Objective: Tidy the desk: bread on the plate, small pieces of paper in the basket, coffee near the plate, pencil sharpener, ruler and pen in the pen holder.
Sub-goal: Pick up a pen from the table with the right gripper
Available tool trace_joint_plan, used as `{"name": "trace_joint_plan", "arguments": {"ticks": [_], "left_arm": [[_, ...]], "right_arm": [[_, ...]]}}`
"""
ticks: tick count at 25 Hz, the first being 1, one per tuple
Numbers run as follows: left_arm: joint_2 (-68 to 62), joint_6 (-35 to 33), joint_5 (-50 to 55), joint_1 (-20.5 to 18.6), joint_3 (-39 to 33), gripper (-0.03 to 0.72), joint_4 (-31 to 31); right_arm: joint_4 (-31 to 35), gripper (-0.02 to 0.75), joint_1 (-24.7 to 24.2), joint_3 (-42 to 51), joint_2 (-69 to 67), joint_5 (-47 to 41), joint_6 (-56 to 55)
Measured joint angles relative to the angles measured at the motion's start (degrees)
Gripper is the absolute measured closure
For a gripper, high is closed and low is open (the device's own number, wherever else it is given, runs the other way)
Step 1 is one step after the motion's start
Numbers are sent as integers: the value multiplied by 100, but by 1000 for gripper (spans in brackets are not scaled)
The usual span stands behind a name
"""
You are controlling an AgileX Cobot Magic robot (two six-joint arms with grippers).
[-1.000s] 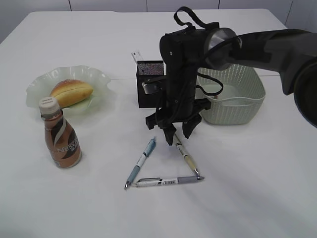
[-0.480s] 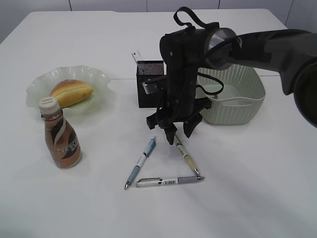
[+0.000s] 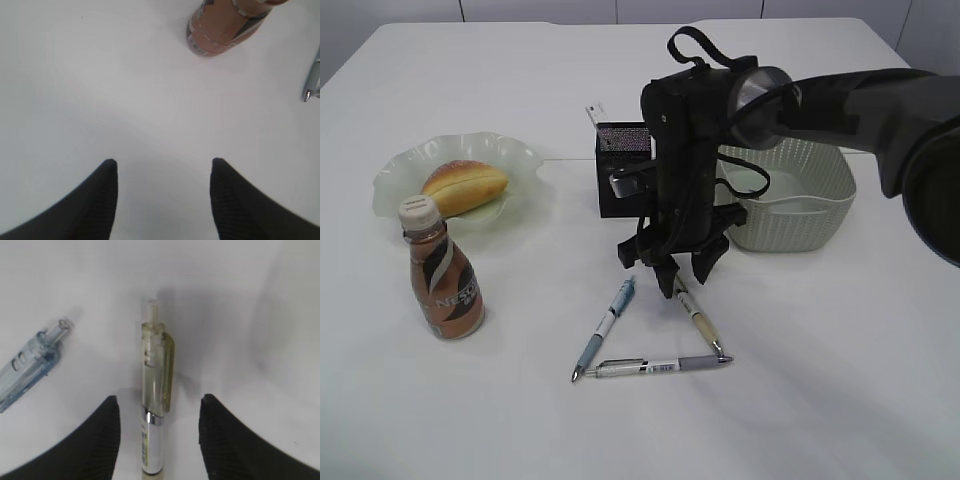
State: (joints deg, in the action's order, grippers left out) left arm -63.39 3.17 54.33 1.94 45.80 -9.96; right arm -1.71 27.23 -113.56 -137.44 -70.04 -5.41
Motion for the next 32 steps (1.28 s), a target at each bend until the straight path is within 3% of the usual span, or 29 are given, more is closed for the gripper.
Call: {"name": "trace_joint_plan", "arguments": {"ticks": [11, 16, 24, 32], "left_arm": [[0, 0, -34, 0, 0, 255, 0], [0, 0, -94, 0, 0, 255, 0], [0, -12, -146, 0, 0, 255, 0], [0, -15, -146, 0, 0, 255, 0]], "right_arm": [[0, 375, 0, 0, -80, 12, 0], [75, 447, 0, -2, -152, 12, 10], [245, 638, 0, -2, -152, 12, 292], [303, 657, 0, -40, -141, 12, 353]]}}
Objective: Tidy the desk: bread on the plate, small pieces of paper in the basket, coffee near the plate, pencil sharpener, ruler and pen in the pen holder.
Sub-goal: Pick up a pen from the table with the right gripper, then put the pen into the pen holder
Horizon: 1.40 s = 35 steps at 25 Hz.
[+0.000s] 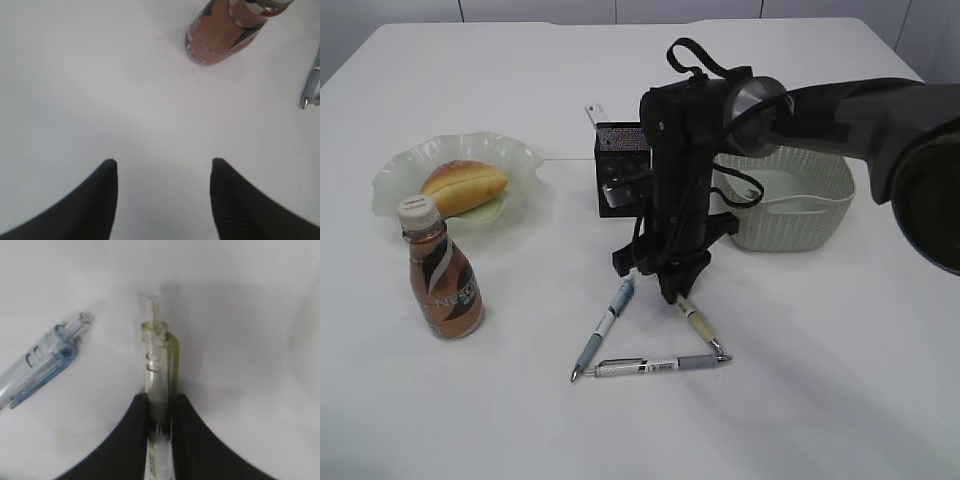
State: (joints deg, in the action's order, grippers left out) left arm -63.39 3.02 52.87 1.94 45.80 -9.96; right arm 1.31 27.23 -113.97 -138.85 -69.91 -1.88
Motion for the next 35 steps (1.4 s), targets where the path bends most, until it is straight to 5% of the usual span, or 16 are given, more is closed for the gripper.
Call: {"name": "trace_joint_plan", "arguments": {"ticks": [11, 17, 35], "left_arm": [[0, -9, -13, 0, 0, 255, 0], [0, -9, -13, 0, 0, 255, 0], [0, -9, -25, 0, 0, 255, 0]], "right_arm": [[99, 658, 0, -1237, 573, 30, 0], [17, 659, 0, -1996, 583, 908, 0], [54, 668, -384, -2048, 596, 2445, 13]]}}
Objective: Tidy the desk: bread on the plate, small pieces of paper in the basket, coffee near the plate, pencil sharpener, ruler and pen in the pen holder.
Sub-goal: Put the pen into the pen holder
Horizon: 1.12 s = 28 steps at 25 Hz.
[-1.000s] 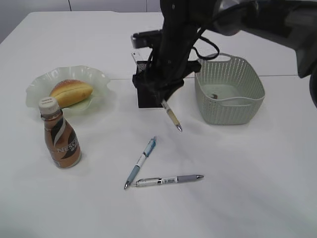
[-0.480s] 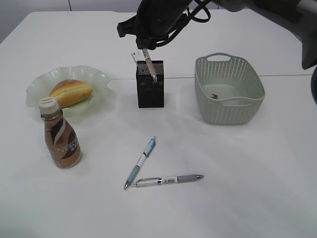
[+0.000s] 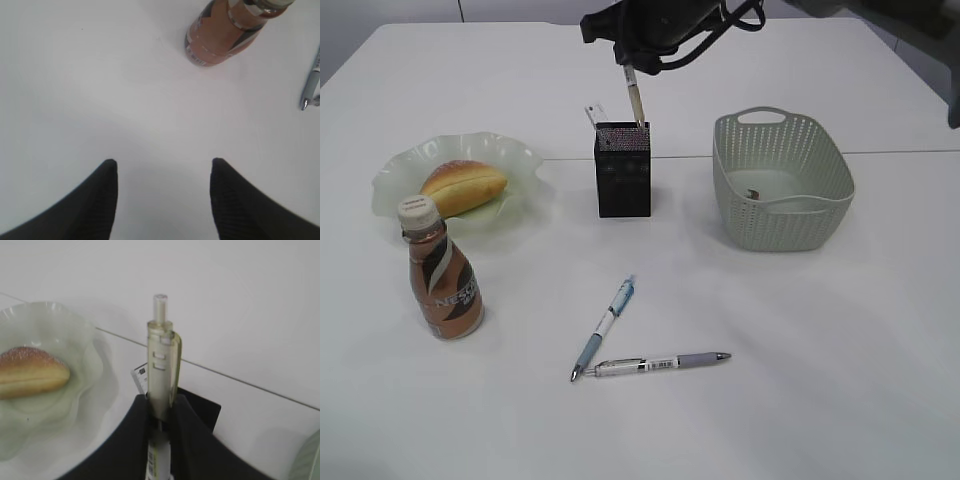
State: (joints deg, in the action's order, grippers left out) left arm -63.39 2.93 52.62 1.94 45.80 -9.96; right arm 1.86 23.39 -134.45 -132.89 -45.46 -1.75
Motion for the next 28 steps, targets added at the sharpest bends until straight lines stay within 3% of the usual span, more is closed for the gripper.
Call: {"name": "trace_joint_plan", "arguments": {"ticks": [11, 22, 28], "left_arm": [[0, 0, 0, 0, 0, 255, 0], [0, 0, -2, 0, 0, 255, -22], [0, 0, -2, 0, 0, 255, -22]], "right_arm": [[401, 670, -406, 49, 0, 912, 142], [2451, 670, -535, 550, -121, 1634, 1953], [3018, 670, -535, 562, -370, 1669, 2502]]}}
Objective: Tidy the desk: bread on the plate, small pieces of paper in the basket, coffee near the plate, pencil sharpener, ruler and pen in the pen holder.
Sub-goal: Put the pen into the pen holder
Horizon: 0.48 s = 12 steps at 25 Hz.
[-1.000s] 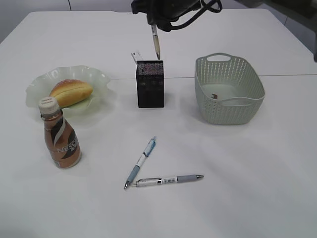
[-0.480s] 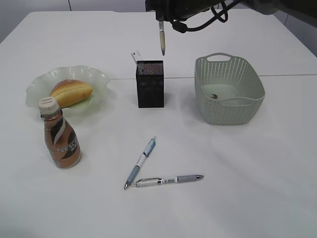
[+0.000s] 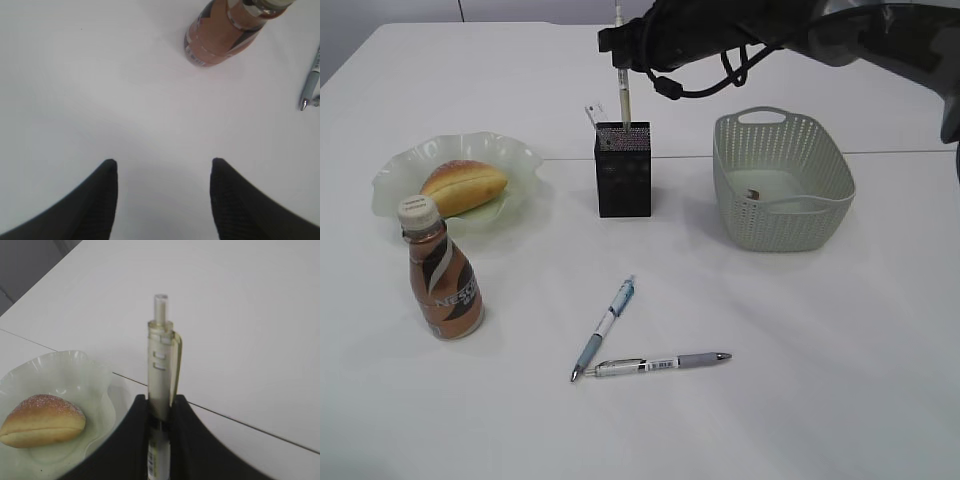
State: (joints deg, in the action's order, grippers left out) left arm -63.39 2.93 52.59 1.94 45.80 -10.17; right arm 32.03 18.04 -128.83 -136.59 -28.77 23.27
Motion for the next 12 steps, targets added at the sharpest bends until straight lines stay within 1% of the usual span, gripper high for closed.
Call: {"name": "trace_joint_plan", "arguments": {"ticks": [4, 12], "left_arm": [[0, 0, 0, 0, 0, 255, 0], [0, 0, 0, 0, 0, 255, 0]], "right_arm": [[221, 670, 0, 0, -24, 9, 302], [295, 671, 0, 0, -228, -25, 426]]}}
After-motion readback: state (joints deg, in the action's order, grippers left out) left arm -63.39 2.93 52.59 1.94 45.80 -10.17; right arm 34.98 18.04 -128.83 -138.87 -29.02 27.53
